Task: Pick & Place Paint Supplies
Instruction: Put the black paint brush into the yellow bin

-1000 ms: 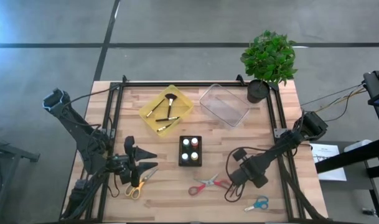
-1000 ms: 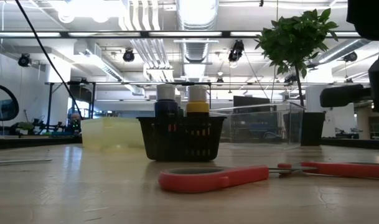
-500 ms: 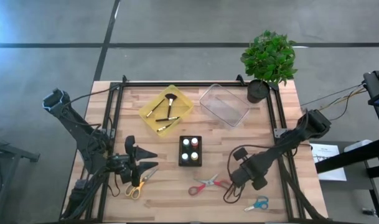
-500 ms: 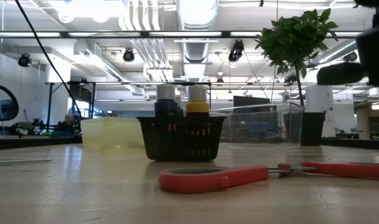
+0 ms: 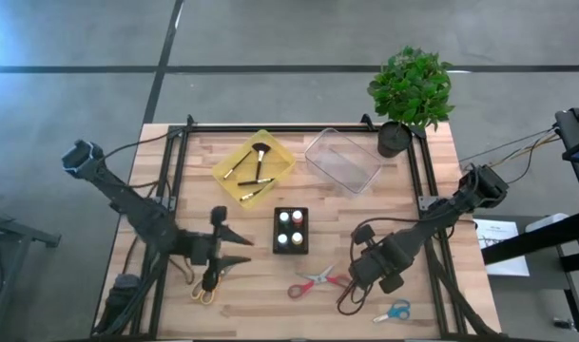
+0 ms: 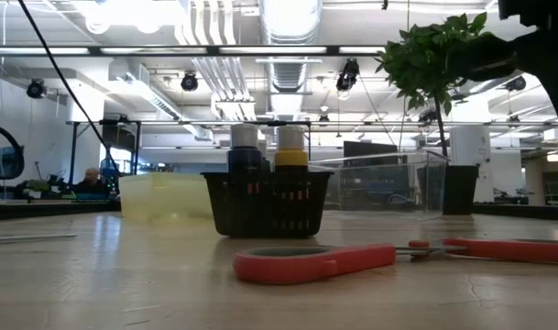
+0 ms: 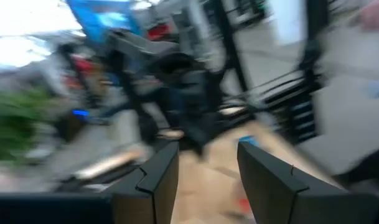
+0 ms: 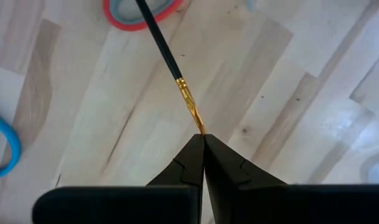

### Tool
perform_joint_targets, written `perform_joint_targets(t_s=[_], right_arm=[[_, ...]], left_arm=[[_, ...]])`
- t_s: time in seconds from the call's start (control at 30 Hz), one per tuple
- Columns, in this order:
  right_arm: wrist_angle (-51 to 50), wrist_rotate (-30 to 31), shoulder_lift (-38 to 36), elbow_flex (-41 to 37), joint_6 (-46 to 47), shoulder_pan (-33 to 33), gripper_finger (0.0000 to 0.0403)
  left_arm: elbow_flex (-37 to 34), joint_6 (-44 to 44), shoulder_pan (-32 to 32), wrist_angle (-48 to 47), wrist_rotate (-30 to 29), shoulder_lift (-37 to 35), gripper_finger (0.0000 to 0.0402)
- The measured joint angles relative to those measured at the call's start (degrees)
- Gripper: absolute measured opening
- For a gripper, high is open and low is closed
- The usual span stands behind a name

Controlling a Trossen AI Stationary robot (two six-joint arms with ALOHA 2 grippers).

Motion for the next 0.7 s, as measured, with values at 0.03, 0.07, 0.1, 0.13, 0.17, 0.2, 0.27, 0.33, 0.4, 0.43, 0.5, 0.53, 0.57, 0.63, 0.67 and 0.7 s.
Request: perform_joint_targets(t_s=[0.03,0.07,0.1,0.13,0.17,0.2,0.27,0.33,0.4,0.43,0.5,0.53,0.57,0.63,0.67,0.7], right_arm=[[-0.29,0.44,0.00,0.14,0.34,0.01,0.0008],[-0.65,0.86,0.00,0.25,0.45,0.02,0.0008],[-1.11,0.94,0.00,0.30,0.51,0.02,0.0008],[-1.27,1.02,0.00,0.32,0.57,0.02,0.0008],[-1.25,1.07,0.00,0.32,0.63,0.02,0.0008],[-1.26,1.31,-0.02,0.32,0.63,0.02,0.0008],[-1.36,2.22,-0.02,0.29,0.65,0.02,0.0008],[-1.50,2.62,-0.02,0.31,0.64,0.02,0.0008],[-1.79,3.47,-0.02,0.40,0.99,0.02,0.0008],[-1.85,3.93,-0.02,0.50,1.25,0.05,0.0008],[-2.42,4.02,-0.07,0.60,1.56,0.04,0.0008],[-2.68,4.02,-0.07,0.64,1.85,0.05,0.0008],[-2.85,4.04,-0.07,0.78,2.00,0.05,0.0008],[-3.71,4.21,-0.07,1.26,2.11,0.08,0.0008],[-4.12,4.68,-0.08,1.47,2.14,0.27,0.0008],[-4.48,5.48,-0.09,1.81,2.13,0.45,0.0008]], left_arm=[[0.02,-2.45,1.55,0.04,3.95,0.99,0.0171],[0.06,-4.42,2.98,0.10,8.70,2.53,0.0172],[0.07,-5.62,4.18,0.43,13.08,4.35,0.0175],[0.05,-6.68,5.32,1.40,16.80,6.70,0.0181],[0.10,-7.66,6.41,3.62,19.73,9.44,0.0189],[0.59,-8.49,7.33,5.42,21.52,12.24,0.0200],[2.70,-9.17,8.76,8.88,22.81,18.31,0.0225],[6.18,-9.27,10.15,9.76,22.93,24.29,0.0249],[10.14,-9.06,10.90,8.93,23.36,29.58,0.0267],[12.04,-9.08,11.26,8.58,23.94,31.68,0.0274],[16.26,-9.07,11.91,6.89,26.63,35.45,0.0280],[18.13,-9.09,12.25,6.07,27.93,37.00,0.0281],[19.90,-9.23,12.49,5.38,29.03,38.36,0.0281],[22.75,-9.45,12.95,3.80,29.73,40.64,0.0282],[24.07,-9.58,13.08,3.41,29.77,41.68,0.0282],[24.95,-10.10,13.26,2.76,29.77,42.30,0.0282]])
